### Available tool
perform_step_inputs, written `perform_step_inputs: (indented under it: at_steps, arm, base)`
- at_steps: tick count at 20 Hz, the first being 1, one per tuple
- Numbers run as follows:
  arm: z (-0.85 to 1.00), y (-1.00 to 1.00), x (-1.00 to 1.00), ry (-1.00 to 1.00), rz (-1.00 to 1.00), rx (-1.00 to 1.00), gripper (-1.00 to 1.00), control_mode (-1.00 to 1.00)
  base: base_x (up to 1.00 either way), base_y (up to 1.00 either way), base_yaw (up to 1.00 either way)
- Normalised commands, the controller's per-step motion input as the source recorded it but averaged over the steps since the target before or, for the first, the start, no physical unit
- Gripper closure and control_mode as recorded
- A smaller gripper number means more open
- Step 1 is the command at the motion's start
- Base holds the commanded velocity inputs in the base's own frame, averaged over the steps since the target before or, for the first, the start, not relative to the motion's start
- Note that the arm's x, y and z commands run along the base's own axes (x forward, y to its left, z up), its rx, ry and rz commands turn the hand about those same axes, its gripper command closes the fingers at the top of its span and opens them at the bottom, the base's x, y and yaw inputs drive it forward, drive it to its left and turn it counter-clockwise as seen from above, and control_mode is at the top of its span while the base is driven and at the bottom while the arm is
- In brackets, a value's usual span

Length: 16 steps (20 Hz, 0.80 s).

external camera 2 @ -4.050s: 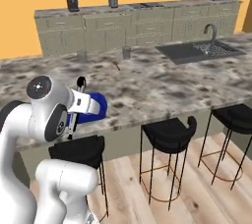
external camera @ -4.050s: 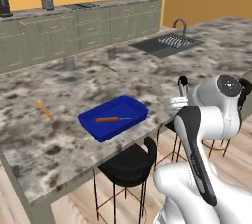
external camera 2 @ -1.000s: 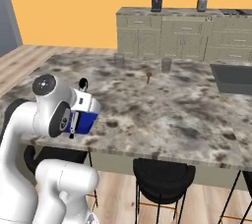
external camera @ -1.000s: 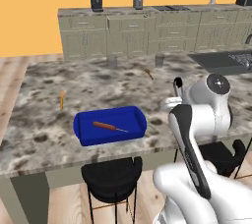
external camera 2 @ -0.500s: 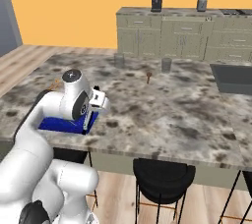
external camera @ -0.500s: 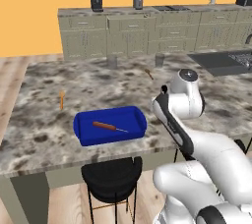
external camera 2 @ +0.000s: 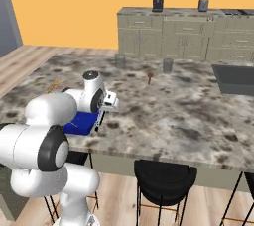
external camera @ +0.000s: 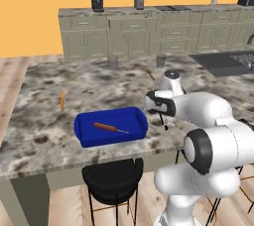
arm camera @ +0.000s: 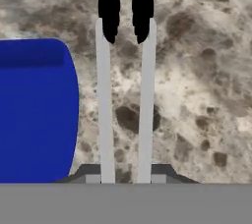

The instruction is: Take the tongs from the drawer on the right and place them on the dining counter next to the tray containing the hot dog.

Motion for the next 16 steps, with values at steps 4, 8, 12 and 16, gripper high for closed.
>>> perform_step_inputs:
  at_steps: [4, 8, 12, 16]
  arm:
    - [-0.79, 0.00, 0.60, 0.00, 0.00, -0.06, 1.00, -1.00]
    - [-0.69, 0.00, 0.55, 0.00, 0.00, 0.00, 1.00, -1.00]
    - [-0.56, 0.00, 0.57, 0.00, 0.00, 0.00, 1.00, -1.00]
    - [-0.48, 0.00, 0.49, 0.00, 0.00, 0.00, 1.00, -1.00]
  base:
    - [0.00, 0.00, 0.00]
    - [0.00, 0.00, 0.00]
    - [0.00, 0.00, 0.00]
    - [0.00, 0.00, 0.00]
